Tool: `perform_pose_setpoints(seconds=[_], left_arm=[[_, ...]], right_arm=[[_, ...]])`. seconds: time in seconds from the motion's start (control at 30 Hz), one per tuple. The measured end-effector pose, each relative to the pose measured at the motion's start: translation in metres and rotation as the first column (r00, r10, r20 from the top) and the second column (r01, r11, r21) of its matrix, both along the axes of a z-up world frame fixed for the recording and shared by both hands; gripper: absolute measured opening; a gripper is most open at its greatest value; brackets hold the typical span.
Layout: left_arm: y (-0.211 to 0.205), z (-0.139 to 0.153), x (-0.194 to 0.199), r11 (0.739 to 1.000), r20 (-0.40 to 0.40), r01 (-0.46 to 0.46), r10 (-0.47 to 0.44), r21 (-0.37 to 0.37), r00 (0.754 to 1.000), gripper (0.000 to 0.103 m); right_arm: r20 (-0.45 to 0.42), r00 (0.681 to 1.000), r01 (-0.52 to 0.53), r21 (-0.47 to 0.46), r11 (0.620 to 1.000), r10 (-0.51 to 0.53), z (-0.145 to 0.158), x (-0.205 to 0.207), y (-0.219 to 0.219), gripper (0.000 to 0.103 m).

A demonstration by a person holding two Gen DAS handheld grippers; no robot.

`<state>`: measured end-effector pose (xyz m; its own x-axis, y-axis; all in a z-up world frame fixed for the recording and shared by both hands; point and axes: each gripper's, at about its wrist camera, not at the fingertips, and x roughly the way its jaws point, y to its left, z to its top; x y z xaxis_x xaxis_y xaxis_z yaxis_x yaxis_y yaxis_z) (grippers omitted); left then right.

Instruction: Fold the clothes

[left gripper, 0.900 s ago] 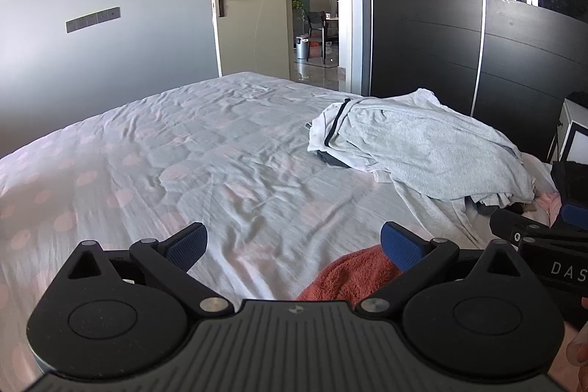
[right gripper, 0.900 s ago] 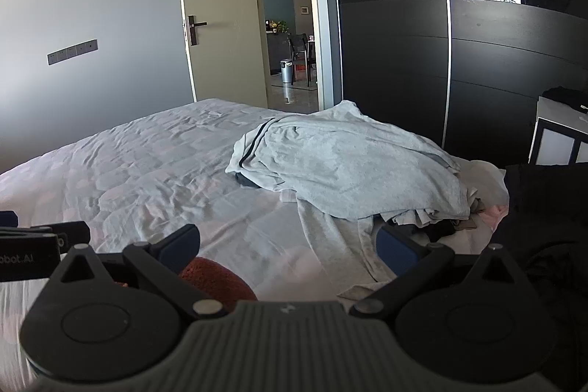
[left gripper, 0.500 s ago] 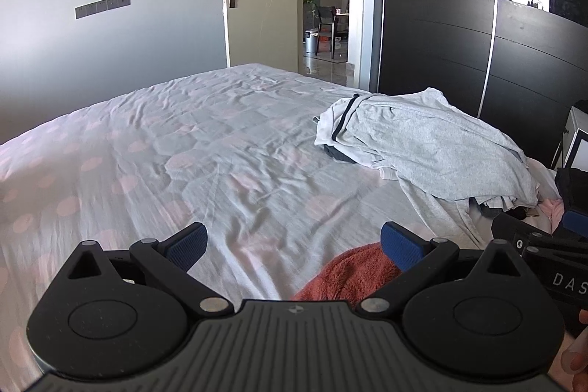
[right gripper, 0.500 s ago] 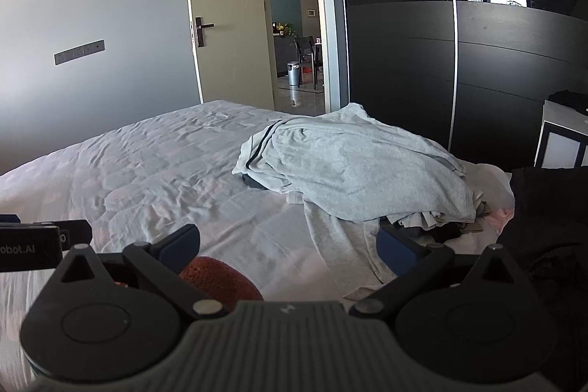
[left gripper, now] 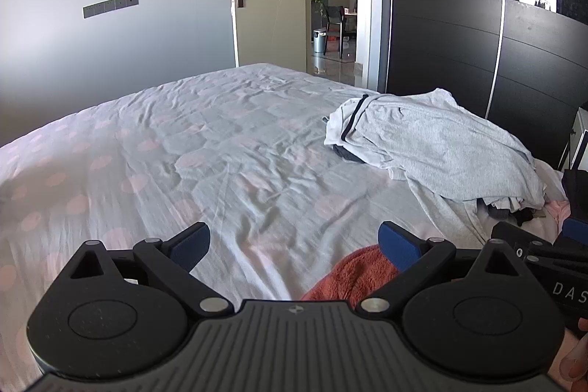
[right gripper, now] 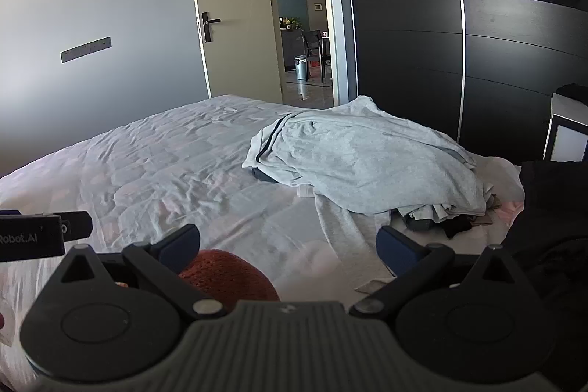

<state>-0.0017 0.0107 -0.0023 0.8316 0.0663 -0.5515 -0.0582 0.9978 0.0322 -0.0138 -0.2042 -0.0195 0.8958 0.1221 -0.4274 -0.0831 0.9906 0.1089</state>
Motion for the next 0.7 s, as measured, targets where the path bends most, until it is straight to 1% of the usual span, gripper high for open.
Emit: perform_pose_setpoints(seconds=[0.13, 0.27, 0.53, 0.7], left_arm=[[-0.0022, -0.0023, -0.0009, 1.0, -0.007, 0.006, -0.005, 0.022, 1.0, 0.103], [-0.0006, -0.0029, -0.0001, 0.999, -0.016, -0.014, 0.014, 0.034, 1.0, 0.103], [0.0038, -0.0039, -0.0009, 0.999, -0.02, -0.037, 0.037, 0.026, 0.999, 0.103], [0.005, -0.0039, -0.0006, 0.999, -0.026, -0.035, 0.036, 0.018, 0.999, 0.103]], right_arm=[[0.001, 1.0, -0.008, 0.001, 1.0, 0.008, -0.0002, -0.0012, 0.0015, 0.103], [-0.002, 1.0, -0.018, -0.003, 1.0, 0.018, -0.0005, -0.0017, 0.0029, 0.103], [-0.02, 0.999, -0.047, 0.004, 0.999, 0.047, -0.0017, -0.0006, 0.0032, 0.103], [-0.022, 0.998, -0.056, 0.004, 0.998, 0.056, -0.0019, -0.0013, 0.0037, 0.103]])
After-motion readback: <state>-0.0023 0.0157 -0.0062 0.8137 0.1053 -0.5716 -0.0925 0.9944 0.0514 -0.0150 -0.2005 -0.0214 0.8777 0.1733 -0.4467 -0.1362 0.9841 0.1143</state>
